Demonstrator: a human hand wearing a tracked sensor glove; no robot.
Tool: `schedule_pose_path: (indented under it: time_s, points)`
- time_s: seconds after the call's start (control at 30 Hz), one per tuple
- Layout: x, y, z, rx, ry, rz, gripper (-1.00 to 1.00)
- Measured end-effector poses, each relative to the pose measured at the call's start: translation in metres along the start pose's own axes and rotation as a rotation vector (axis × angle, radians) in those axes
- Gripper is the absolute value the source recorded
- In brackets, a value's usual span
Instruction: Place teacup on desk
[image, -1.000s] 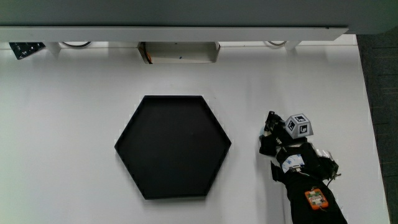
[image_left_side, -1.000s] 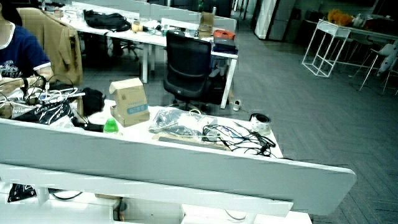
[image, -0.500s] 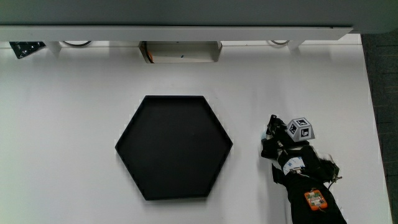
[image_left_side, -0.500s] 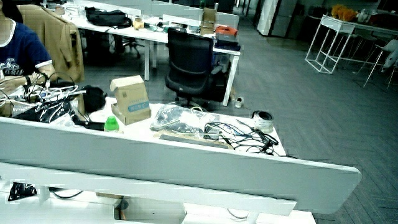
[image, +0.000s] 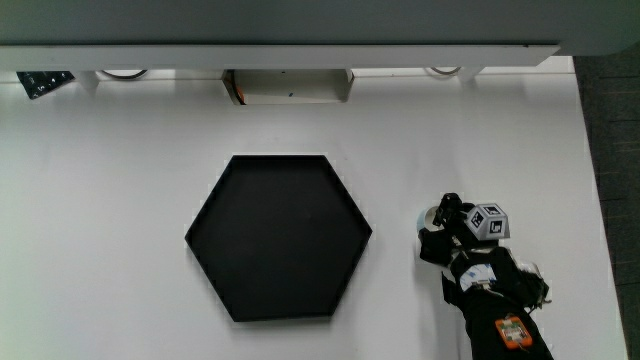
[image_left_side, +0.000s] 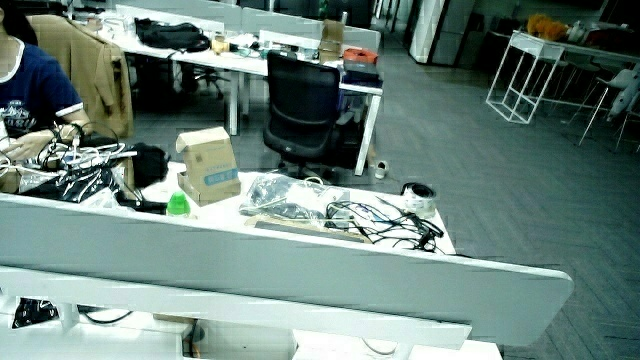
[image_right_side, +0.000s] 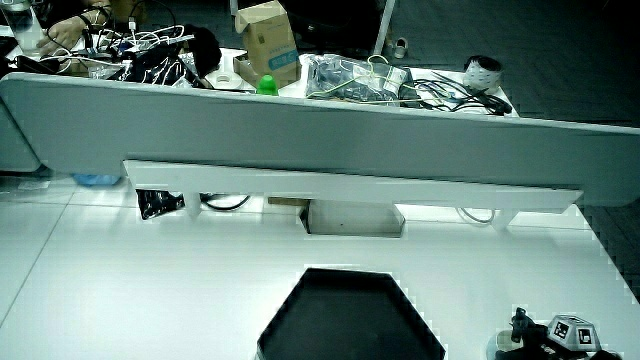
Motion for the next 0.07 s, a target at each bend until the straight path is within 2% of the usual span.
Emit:
schedule_pose_path:
  time_s: [0.07]
  points:
    - [0.0040, -0.0080, -0.0009, 0.045, 0.024, 0.005, -1.00]
